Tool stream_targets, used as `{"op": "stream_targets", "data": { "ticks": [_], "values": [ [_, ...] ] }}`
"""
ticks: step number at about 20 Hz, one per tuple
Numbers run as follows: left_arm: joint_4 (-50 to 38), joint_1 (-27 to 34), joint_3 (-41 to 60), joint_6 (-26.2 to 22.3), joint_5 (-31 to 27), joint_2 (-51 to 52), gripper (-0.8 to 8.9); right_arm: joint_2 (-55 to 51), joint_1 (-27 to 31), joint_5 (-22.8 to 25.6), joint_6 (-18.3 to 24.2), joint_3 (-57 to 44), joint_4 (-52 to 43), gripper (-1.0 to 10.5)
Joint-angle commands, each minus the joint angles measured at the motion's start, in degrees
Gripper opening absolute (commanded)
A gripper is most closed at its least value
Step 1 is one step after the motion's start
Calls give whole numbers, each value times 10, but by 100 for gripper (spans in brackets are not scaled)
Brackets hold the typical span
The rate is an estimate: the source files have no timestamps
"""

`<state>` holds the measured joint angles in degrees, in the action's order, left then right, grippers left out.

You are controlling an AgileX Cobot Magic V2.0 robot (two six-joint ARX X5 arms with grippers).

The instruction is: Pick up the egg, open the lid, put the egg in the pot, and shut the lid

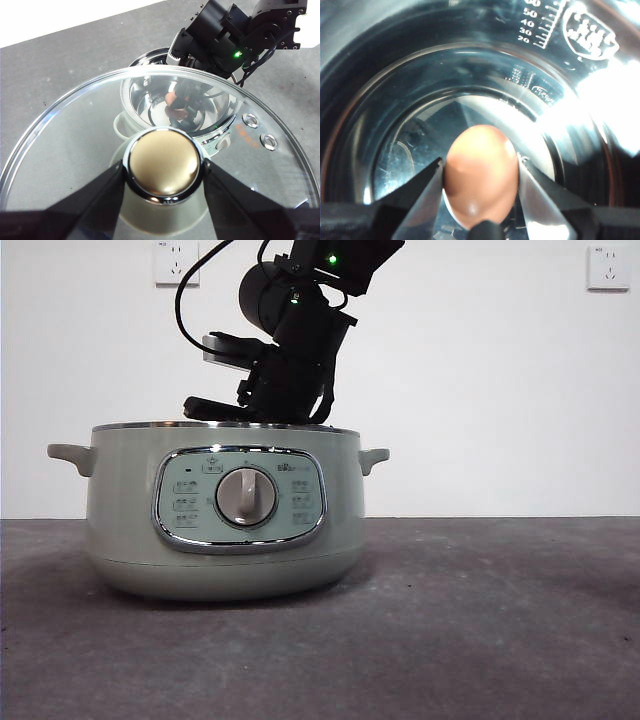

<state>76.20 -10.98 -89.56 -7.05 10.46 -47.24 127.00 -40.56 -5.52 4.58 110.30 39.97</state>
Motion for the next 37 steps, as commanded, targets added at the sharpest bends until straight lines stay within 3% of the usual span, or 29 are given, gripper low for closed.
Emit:
{"op": "stream_targets", "data": {
  "ticks": [1, 2, 6, 13, 17, 20, 24, 29, 32, 37],
  "values": [
    [-17, 1, -4, -1, 5, 6, -8, 9, -4, -1, 1, 14, 15, 405],
    [-17, 1, -4, -1, 5, 6, -8, 6, -4, -1, 1, 26, 25, 449],
    [-17, 1, -4, -1, 5, 6, -8, -39, -4, -4, 1, 65, 61, 448],
    [-43, -7, -4, -3, 6, -20, -8, -224, -2, 1, 9, 66, 145, 441],
    [-80, -7, -4, -3, 55, -51, -8, -297, -2, 4, 27, 64, 222, 437],
    [-118, -11, 0, -7, 61, -82, -8, -342, -3, 2, 32, 41, 261, 436],
    [-171, -38, 20, -6, 60, -122, -8, -441, -3, 2, 27, -88, 230, 436],
    [-267, -82, 74, -5, 55, -174, -8, -614, -3, 31, -23, -310, 146, 436],
    [-299, -104, 83, -8, 17, -219, -8, -706, -3, 60, -50, -389, 147, 436],
    [-348, -128, 83, -9, 14, -299, -8, -832, -3, 100, -95, -473, 170, 436]
  ]
}}
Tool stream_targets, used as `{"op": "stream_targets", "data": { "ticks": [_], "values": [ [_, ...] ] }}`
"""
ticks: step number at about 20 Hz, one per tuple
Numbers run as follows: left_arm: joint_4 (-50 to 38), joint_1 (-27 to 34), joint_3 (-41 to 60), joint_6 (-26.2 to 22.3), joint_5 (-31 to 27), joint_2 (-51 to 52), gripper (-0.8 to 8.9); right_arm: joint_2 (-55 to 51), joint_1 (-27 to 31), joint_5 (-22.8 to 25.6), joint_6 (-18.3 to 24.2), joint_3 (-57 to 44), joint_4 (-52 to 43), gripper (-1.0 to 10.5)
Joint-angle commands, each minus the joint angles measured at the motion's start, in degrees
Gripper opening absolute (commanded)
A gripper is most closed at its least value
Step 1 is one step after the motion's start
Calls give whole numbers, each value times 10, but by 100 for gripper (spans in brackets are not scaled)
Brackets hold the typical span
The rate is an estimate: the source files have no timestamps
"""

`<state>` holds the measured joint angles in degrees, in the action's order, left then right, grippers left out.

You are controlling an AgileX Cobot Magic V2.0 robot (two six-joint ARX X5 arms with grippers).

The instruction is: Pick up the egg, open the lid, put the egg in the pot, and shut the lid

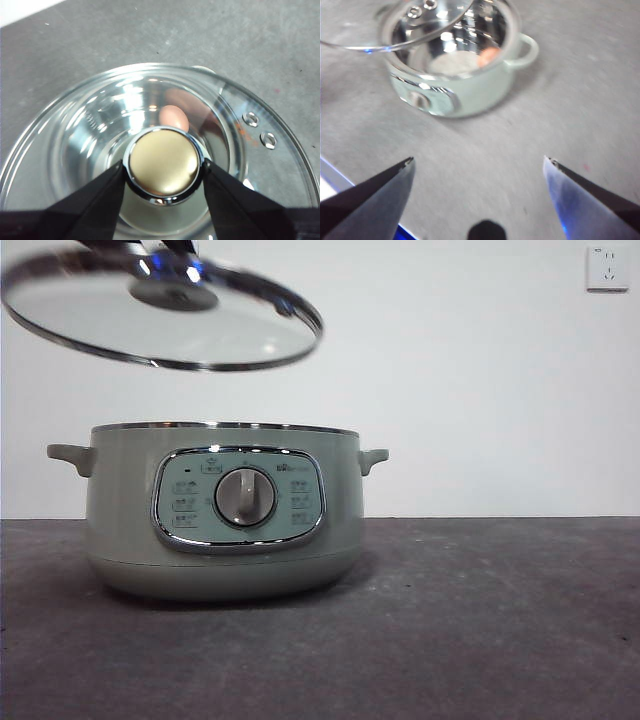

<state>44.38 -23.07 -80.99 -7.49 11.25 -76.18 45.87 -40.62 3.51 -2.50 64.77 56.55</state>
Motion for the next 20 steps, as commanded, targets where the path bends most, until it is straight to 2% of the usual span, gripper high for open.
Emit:
{"op": "stream_targets", "data": {
  "ticks": [1, 4, 7, 11, 20],
  "values": [
    [-39, -10, -3, -5, 6, -23, -8, -40, -2, 19, -32, -28, 15, 436],
    [-67, -13, -3, -7, 5, -61, -8, -80, -2, 41, -49, -40, 56, 436],
    [-84, -13, -3, -18, -25, -89, -8, -108, -2, 55, -58, -40, 82, 436],
    [-96, -12, -3, -18, -24, -120, -8, -128, -2, 74, -63, -40, 99, 436],
    [-111, -15, -3, -17, -23, -139, -8, -128, -2, 75, -63, -40, 99, 436]
  ]
}}
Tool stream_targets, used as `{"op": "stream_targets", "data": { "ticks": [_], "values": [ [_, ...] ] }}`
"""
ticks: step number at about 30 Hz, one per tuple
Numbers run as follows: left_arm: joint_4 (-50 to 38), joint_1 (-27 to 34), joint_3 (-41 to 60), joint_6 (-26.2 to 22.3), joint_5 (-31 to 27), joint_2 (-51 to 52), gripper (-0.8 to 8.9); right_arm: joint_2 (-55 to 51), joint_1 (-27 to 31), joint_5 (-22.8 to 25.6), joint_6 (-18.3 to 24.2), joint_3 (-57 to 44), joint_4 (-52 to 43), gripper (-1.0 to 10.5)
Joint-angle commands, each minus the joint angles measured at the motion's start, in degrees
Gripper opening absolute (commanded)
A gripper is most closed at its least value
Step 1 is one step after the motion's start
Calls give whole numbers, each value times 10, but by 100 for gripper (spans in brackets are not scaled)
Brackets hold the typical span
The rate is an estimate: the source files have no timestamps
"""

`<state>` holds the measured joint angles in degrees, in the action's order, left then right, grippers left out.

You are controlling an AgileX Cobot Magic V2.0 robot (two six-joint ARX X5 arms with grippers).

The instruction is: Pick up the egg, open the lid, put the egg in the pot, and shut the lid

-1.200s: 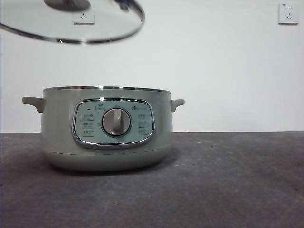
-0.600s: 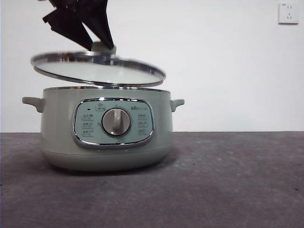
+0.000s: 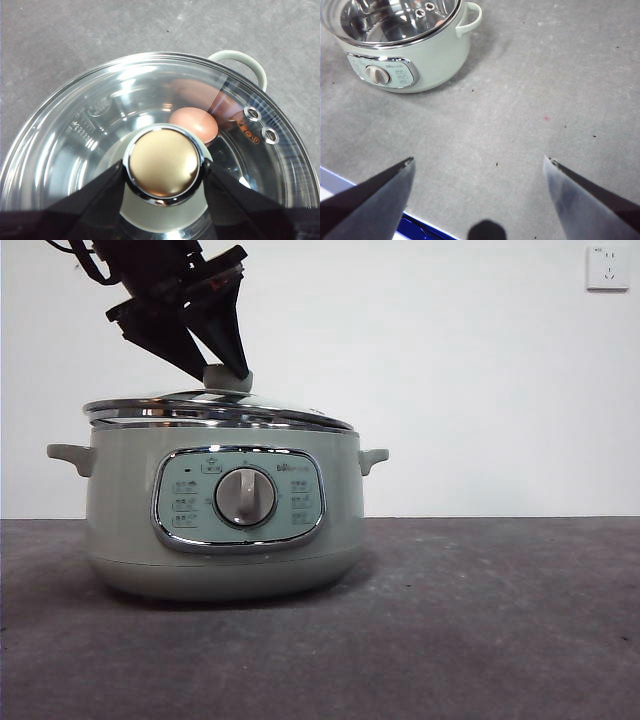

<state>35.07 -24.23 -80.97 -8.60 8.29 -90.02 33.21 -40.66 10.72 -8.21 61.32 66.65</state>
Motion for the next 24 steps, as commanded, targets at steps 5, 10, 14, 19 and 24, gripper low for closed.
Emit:
{"op": "stream_targets", "data": {
  "ticks": [5, 10, 14, 19, 24],
  "values": [
    [-34, -4, -3, -2, 7, -1, -8, -2, -2, 9, -6, -6, -2, 436],
    [-33, -4, -3, 0, 11, -1, -8, -2, -2, 9, -6, -6, -2, 436],
    [-30, -4, -3, 0, 11, -6, -8, -2, -2, 9, -7, -6, -2, 436],
    [-20, -4, -3, 1, 11, -30, -8, -1, -2, 9, -8, -6, 4, 436],
    [12, -3, -3, 13, 11, -32, 1, -1, -2, 9, -7, -6, 7, 436]
  ]
}}
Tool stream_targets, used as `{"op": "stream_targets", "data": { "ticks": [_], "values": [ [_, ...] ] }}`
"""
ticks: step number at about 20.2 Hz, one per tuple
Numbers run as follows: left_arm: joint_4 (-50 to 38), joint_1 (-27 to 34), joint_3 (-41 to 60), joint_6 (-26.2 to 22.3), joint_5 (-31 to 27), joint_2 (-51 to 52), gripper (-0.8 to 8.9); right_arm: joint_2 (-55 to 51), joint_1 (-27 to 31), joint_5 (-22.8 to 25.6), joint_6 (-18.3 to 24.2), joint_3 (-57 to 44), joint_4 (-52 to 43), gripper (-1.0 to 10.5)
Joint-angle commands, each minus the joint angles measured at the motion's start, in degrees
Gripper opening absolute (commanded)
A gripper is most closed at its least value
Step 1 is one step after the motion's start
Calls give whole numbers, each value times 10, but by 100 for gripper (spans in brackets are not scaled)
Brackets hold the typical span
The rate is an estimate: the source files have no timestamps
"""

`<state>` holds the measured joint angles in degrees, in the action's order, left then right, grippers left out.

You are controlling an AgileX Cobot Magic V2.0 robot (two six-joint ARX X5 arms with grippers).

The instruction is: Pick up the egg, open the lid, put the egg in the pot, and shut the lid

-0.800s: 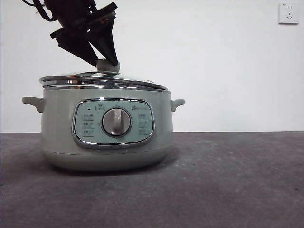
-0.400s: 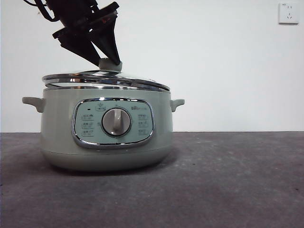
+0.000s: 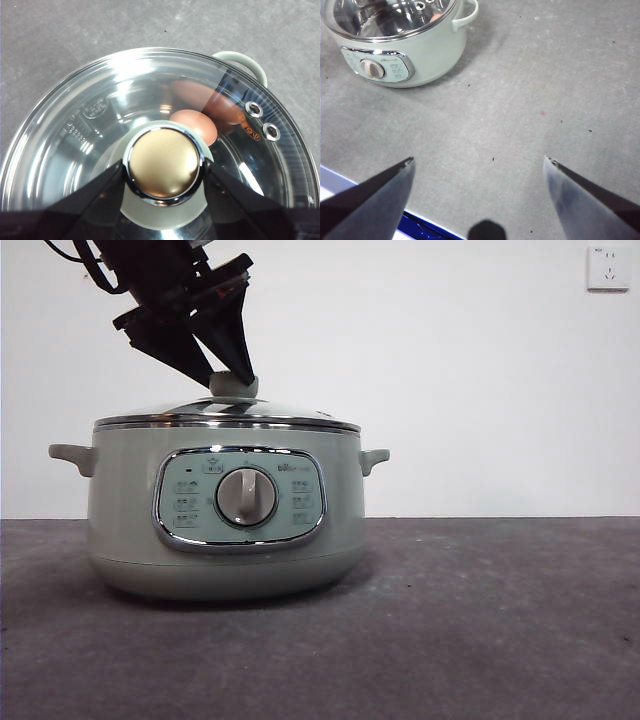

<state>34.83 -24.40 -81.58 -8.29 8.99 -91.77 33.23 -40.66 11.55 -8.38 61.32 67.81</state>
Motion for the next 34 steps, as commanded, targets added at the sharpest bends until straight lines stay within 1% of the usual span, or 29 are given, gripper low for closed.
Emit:
{"op": "stream_targets", "data": {
  "ticks": [1, 2, 3, 4, 5, 6, 13, 17, 20, 23, 27, 30, 34],
  "values": [
    [21, -2, 3, 10, 4, -15, 12, -2, -2, 1, -6, -6, -6, 436],
    [26, -2, 3, 11, 4, -15, 83, -2, -2, 1, -6, -6, -5, 436],
    [28, -2, 3, 14, 4, -15, 187, -2, -2, 1, -6, -6, -5, 436],
    [29, -2, 3, 19, 4, -14, 327, -2, -2, 1, -6, -6, -4, 436],
    [29, -2, 3, 22, 4, -14, 408, -2, -2, 1, -6, -6, -4, 436],
    [29, -2, 3, 22, 4, -14, 422, -2, -2, 1, -6, -6, -3, 436],
    [36, 1, -4, 23, 4, 7, 422, -2, -2, 0, -6, -6, -3, 436],
    [57, 2, -4, 23, 4, 58, 422, -2, -2, 0, -7, -6, -5, 436],
    [111, 1, -4, 23, 4, 126, 422, -1, -2, 0, -7, -6, -5, 437],
    [193, 1, -4, 23, 6, 207, 421, -1, -2, 0, -6, -6, -5, 437],
    [291, 1, -4, 34, 42, 301, 421, -1, -2, 0, -6, -6, -5, 437],
    [326, 1, -4, 34, 49, 348, 409, -1, -2, -2, -6, -6, -4, 437],
    [348, 1, -4, 36, 49, 367, 408, -1, -2, -2, -7, -6, 1, 436]
  ]
}}
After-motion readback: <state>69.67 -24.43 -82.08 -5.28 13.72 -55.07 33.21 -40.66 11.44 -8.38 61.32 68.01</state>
